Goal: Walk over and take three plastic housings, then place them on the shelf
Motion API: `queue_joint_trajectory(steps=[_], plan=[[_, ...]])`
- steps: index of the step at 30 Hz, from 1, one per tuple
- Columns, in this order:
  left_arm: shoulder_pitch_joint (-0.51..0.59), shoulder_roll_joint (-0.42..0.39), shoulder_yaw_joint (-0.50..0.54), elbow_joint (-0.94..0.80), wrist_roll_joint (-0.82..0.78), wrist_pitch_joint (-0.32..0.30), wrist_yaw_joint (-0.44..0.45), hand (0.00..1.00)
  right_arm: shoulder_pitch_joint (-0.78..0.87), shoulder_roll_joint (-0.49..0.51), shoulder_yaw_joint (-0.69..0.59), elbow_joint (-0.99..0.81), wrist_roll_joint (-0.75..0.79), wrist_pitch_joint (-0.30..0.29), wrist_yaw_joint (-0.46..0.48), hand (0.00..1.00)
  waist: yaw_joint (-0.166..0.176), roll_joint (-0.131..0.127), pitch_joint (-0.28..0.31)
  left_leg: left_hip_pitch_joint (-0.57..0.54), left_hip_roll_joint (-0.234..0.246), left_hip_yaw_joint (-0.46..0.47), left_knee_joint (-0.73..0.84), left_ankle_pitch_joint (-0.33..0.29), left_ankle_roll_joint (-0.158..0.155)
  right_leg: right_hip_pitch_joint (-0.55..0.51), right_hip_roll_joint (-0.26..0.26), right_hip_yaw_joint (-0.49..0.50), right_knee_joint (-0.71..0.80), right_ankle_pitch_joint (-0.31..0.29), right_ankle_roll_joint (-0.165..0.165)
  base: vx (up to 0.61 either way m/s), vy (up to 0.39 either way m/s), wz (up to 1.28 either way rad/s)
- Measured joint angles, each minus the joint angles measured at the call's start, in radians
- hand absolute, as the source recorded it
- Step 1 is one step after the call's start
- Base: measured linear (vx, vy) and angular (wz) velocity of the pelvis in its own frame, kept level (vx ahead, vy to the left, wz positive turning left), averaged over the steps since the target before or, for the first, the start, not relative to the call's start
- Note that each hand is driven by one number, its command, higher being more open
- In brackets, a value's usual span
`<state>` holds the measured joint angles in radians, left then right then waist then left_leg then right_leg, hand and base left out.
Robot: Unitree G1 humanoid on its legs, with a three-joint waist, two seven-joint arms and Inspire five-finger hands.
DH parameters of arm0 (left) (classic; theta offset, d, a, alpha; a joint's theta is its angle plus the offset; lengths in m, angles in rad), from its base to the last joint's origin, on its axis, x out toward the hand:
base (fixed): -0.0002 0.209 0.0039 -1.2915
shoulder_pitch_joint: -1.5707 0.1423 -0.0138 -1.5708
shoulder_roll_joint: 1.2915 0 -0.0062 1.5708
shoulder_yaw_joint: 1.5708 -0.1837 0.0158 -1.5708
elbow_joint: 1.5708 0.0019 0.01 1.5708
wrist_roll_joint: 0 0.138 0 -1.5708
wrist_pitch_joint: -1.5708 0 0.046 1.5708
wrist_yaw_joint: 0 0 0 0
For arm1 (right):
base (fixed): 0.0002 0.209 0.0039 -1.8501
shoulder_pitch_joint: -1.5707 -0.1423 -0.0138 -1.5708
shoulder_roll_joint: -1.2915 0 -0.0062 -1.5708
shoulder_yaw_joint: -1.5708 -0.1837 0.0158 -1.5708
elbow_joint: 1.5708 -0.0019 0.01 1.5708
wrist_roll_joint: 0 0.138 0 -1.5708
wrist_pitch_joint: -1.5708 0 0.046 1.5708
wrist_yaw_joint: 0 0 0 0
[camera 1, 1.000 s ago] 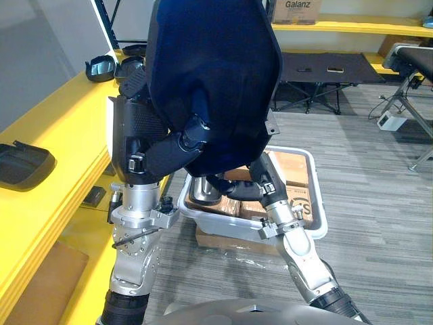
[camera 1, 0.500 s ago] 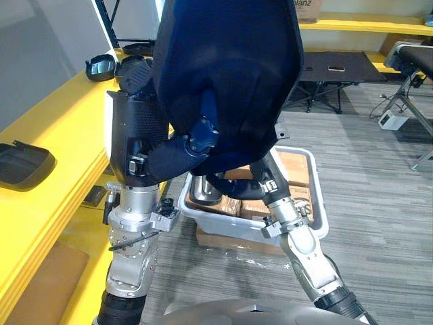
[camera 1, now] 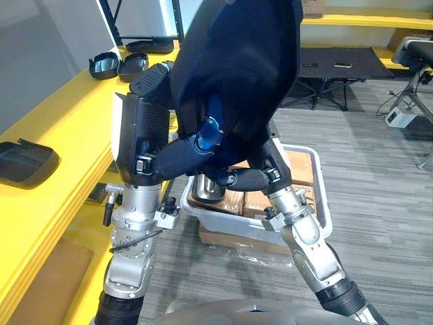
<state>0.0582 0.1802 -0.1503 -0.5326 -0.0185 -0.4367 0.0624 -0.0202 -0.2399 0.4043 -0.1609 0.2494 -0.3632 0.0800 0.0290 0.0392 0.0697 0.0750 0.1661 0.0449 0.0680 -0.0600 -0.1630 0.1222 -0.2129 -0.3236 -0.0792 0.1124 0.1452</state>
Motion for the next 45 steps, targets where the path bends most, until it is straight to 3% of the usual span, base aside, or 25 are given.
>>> queue_joint_trajectory(steps=[8, 12, 21, 22, 34, 45], plan=[[0.001, 0.019, -0.001, 0.004, -0.002, 0.005, 0.001, 0.00, -0.007, -0.001, 0.007, 0.000, 0.000, 0.016, -0.009, 0.00, 0.000, -0.003, 0.002, 0.000, 0.000, 0.000, 0.000, 0.000, 0.000, 0.000, 0.000, 0.000, 0.000, 0.000, 0.000, 0.00, 0.000, 0.00], [0.015, 0.017, 0.004, 0.014, -0.096, 0.007, 0.005, 0.00, -0.023, -0.034, 0.019, 0.000, -0.019, 0.014, -0.016, 0.00, -0.002, -0.003, 0.002, 0.000, 0.000, 0.000, 0.000, 0.000, 0.000, 0.000, 0.000, 0.000, 0.000, 0.000, 0.000, 0.00, 0.000, 0.00], [0.023, 0.016, -0.009, 0.016, -0.137, 0.007, -0.034, 0.00, -0.025, -0.037, 0.028, 0.000, 0.014, 0.033, -0.003, 0.00, -0.002, -0.005, 0.003, -0.001, 0.000, -0.001, 0.000, 0.000, 0.000, 0.000, 0.000, -0.001, 0.000, 0.000, 0.000, 0.00, 0.000, 0.00], [0.023, 0.016, -0.009, 0.016, -0.139, 0.011, -0.040, 1.00, -0.025, -0.037, 0.028, 0.000, 0.018, 0.038, -0.003, 0.00, -0.002, -0.005, 0.003, -0.001, 0.000, -0.001, 0.000, 0.000, 0.000, 0.000, 0.000, -0.001, 0.000, 0.000, 0.000, 0.00, 0.000, 0.00], [0.018, 0.022, -0.010, 0.025, -0.210, 0.209, -0.148, 1.00, 0.052, -0.037, 0.018, 0.013, 0.117, 0.153, 0.021, 0.00, -0.010, 0.000, 0.004, -0.004, 0.000, 0.002, 0.000, 0.001, 0.000, -0.008, 0.000, 0.001, 0.000, 0.000, 0.000, 0.00, 0.000, 0.00], [0.043, 0.030, -0.019, 0.073, -0.209, 0.210, -0.105, 1.00, 0.058, -0.036, 0.013, 0.044, 0.109, 0.190, 0.022, 0.00, -0.009, 0.006, 0.002, -0.014, -0.001, -0.001, 0.001, 0.003, 0.002, -0.014, 0.000, 0.002, 0.000, 0.001, 0.001, 0.00, 0.000, 0.00]])
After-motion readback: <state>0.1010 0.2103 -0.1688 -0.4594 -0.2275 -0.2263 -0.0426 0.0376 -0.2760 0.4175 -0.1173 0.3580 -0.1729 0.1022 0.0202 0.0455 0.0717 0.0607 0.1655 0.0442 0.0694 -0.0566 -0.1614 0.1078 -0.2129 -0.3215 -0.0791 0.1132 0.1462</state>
